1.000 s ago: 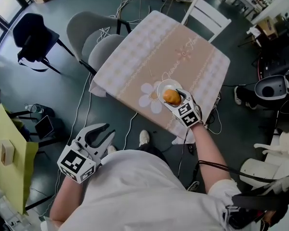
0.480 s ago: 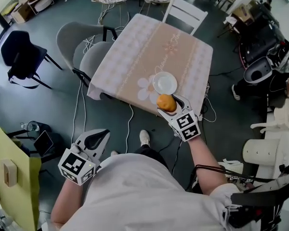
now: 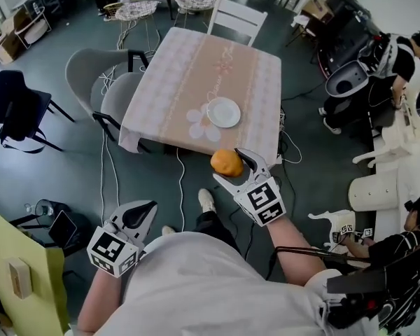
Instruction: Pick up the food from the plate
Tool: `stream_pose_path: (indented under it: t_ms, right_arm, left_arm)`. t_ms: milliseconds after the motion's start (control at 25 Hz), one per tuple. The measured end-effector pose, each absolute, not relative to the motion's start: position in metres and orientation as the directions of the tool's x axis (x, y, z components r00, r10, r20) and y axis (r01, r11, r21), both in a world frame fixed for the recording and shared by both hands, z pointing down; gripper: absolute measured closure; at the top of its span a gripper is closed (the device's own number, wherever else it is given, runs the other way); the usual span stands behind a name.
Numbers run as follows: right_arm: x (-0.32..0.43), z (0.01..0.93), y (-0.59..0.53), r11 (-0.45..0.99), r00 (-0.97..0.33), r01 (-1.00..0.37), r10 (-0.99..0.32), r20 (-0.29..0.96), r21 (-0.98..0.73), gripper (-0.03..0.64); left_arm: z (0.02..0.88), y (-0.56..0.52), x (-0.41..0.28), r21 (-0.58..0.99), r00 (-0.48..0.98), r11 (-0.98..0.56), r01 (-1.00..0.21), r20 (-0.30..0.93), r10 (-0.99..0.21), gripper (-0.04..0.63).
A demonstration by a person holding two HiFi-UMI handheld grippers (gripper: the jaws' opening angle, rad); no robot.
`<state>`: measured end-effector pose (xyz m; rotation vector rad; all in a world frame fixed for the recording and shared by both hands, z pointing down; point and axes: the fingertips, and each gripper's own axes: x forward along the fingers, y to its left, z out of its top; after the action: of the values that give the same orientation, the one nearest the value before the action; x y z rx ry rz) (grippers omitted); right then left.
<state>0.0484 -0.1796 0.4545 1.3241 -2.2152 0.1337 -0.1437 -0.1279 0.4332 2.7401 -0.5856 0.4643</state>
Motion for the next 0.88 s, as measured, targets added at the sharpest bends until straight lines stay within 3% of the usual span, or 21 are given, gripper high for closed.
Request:
stream_pose_path:
  t_ms: [400, 880]
  right_arm:
    - [0.021, 0.441, -0.127, 0.485, -0.351, -0.857, -0.797, 0.491, 0.175, 0.261]
    - [-0.009, 0.430, -0.112, 0.504, -0.383, -0.847, -0.799, 0.464, 0.170, 0.261]
  left_arm:
    - [0.432, -0.094, -0.153, 0.220, 0.909, -0.913, -0.343, 0.321, -0.265, 0.586]
    - [0.434, -0.090, -0.165, 0.217, 0.910, -0.915, -0.339, 0.322, -0.261, 0.586]
